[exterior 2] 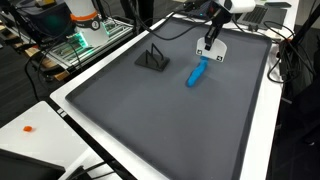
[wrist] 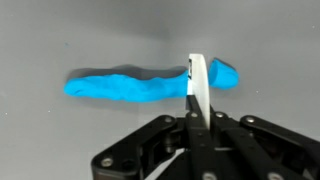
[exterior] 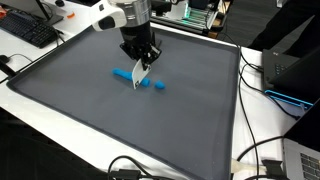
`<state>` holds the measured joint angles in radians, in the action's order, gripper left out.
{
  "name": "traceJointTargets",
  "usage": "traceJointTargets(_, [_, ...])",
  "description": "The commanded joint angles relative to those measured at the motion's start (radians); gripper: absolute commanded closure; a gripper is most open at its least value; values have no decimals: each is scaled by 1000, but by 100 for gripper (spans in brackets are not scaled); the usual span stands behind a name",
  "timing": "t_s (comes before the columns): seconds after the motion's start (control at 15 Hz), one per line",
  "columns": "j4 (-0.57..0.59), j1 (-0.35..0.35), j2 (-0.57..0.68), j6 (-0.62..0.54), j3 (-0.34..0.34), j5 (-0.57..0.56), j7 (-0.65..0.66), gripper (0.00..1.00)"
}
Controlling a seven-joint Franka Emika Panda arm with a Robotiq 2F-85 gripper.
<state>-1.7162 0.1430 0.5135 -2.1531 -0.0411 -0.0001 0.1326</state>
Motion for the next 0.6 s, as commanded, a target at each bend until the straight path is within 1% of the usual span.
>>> traceJointTargets(0.0, [-6, -9, 8, 12, 5, -28, -20, 99])
traceJointTargets(0.53, [-1, -10, 46, 2, 7, -53, -37, 99])
